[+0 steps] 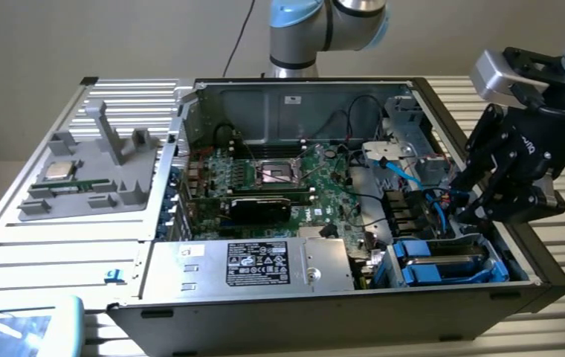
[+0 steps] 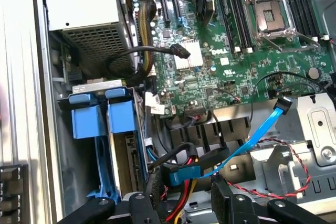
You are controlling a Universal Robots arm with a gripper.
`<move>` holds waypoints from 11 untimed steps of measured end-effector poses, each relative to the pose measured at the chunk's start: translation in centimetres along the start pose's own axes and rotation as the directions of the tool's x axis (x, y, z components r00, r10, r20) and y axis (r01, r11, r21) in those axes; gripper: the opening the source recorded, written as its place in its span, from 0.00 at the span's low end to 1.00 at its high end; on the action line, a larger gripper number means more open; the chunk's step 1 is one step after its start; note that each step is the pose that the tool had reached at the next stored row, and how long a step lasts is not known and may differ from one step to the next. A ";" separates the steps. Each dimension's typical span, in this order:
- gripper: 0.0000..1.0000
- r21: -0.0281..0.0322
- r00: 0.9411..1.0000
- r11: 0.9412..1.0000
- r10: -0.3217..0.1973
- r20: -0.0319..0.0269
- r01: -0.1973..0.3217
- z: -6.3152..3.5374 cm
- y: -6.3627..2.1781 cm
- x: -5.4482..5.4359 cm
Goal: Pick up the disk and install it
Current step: 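Insert the first disk wire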
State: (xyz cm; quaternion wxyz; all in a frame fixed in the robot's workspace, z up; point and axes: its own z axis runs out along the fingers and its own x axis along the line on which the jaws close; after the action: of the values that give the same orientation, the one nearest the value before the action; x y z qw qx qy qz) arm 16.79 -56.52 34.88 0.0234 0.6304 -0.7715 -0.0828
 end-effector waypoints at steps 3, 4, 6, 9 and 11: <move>0.52 -0.002 1.000 1.000 0.023 0.007 -0.023 0.00 0.00 0.1; 0.52 -0.005 1.000 1.000 0.027 0.007 -0.027 -0.01 -0.01 0.1; 0.52 -0.012 1.000 0.999 0.029 0.005 -0.029 -0.04 -0.06 0.4; 0.52 -0.015 0.999 0.999 0.038 0.007 -0.038 -0.01 -0.09 0.5; 0.52 -0.016 0.999 0.999 0.046 0.012 -0.046 0.01 -0.10 0.5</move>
State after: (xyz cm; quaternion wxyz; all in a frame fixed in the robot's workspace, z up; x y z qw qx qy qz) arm 16.79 -57.02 34.82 0.0254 0.6117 -0.7854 -0.0920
